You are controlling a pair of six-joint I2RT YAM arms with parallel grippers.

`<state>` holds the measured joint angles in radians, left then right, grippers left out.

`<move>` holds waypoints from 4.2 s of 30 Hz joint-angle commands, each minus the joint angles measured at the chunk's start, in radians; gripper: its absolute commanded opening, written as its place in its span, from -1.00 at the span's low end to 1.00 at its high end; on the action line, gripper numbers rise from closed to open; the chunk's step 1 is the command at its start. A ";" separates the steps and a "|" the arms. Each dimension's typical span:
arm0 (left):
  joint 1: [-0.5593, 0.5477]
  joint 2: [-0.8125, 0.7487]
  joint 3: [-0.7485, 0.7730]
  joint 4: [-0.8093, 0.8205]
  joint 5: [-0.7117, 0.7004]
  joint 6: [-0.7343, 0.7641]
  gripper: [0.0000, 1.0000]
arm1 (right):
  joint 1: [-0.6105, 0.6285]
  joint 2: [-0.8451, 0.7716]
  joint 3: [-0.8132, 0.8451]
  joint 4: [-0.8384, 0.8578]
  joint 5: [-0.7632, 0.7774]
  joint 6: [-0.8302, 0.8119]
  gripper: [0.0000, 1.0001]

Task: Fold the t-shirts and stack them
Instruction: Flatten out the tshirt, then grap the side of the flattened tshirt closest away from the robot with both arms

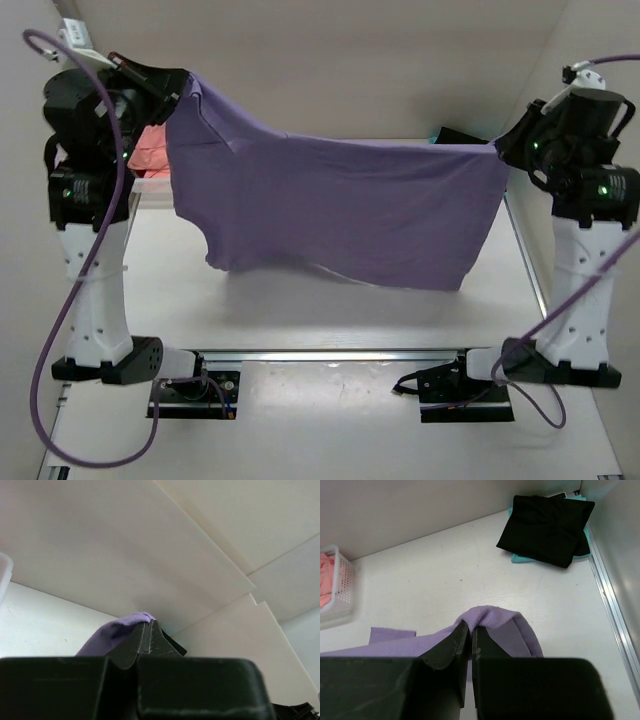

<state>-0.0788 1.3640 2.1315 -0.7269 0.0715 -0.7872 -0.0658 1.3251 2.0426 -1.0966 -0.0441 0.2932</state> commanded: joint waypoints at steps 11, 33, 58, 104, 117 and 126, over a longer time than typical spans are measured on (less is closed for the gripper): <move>0.017 0.573 0.253 0.075 0.105 -0.024 -1.00 | 0.037 0.569 0.316 0.125 0.006 -0.005 -1.00; 0.052 0.264 -0.100 0.216 0.220 -0.115 -1.00 | -0.028 0.438 0.271 0.176 -0.051 0.017 -1.00; -0.001 -0.429 -0.865 -0.037 -0.012 -0.027 -1.00 | 0.058 -0.247 -0.857 0.145 -0.022 0.037 -1.00; -0.022 -0.704 -1.482 -0.074 0.192 -0.076 -1.00 | 0.021 -0.305 -1.277 0.308 -0.197 0.001 -0.99; -0.013 -0.564 -1.492 0.016 0.241 -0.075 -1.00 | -0.049 -0.181 -1.290 0.188 -0.139 0.069 -0.99; 0.034 -0.162 -1.207 0.188 0.177 -0.018 -1.00 | -0.115 -0.001 -1.159 0.245 -0.163 0.055 -1.00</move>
<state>-0.0635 1.1221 0.8524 -0.6441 0.2771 -0.8280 -0.1715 1.2846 0.8173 -0.8921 -0.1974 0.3481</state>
